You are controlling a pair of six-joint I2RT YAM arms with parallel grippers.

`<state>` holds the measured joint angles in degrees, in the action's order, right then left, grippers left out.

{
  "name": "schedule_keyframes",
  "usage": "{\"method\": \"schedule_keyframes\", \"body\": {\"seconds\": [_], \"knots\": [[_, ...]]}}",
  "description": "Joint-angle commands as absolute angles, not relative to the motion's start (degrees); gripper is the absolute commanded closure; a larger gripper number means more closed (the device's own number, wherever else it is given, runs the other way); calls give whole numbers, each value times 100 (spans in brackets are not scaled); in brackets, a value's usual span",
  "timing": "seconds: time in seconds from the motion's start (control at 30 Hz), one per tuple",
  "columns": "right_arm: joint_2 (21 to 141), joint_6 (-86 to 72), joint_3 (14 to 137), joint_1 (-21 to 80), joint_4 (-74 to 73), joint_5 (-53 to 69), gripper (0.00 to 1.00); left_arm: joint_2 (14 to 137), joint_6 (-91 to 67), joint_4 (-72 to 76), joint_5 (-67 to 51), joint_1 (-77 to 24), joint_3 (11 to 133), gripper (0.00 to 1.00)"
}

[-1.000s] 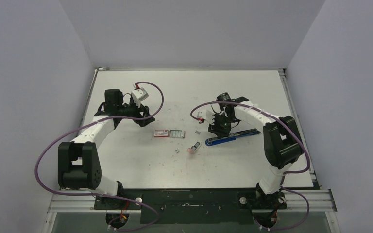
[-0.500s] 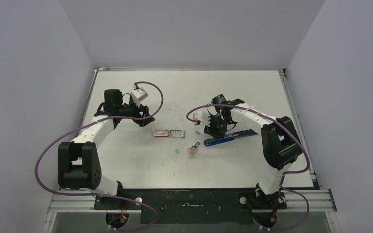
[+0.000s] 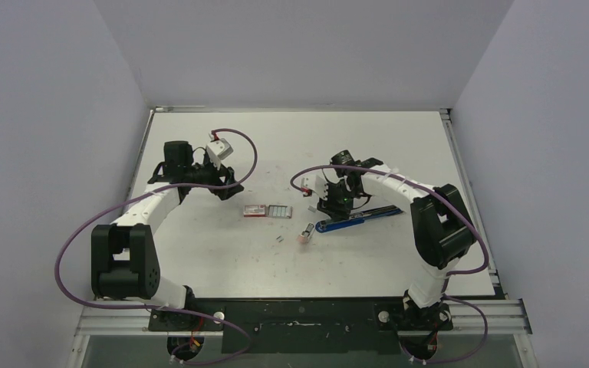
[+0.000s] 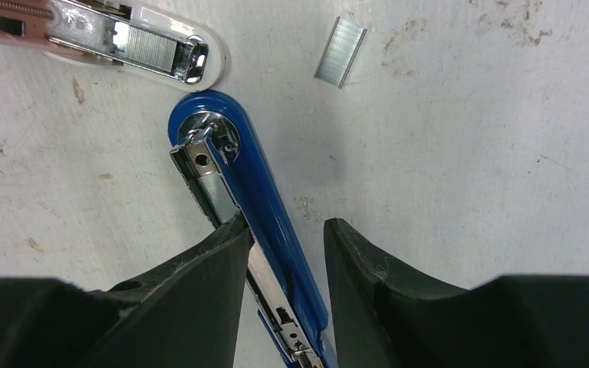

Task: Load the staples into the stapler
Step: Adjust the staple in the stapler.

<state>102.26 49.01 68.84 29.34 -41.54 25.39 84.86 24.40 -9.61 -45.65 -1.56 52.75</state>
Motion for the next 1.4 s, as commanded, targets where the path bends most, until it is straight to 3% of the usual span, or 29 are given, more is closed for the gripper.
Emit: {"method": "schedule_keyframes", "body": {"seconds": [0.0, 1.1, 1.37], "knots": [[10195, 4654, 6732, 2937, -3854, 2895, 59, 8271, 2486, -817, -4653, -101, 5256, 28], [9960, 4170, 6324, 2969, -3321, 3212, 57, 8275, 2553, -845, -4659, -102, 5227, 28], [9984, 4480, 6237, 2498, -3494, 2892, 58, 8288, 2584, -845, -4658, -99, 5221, 28]]}}
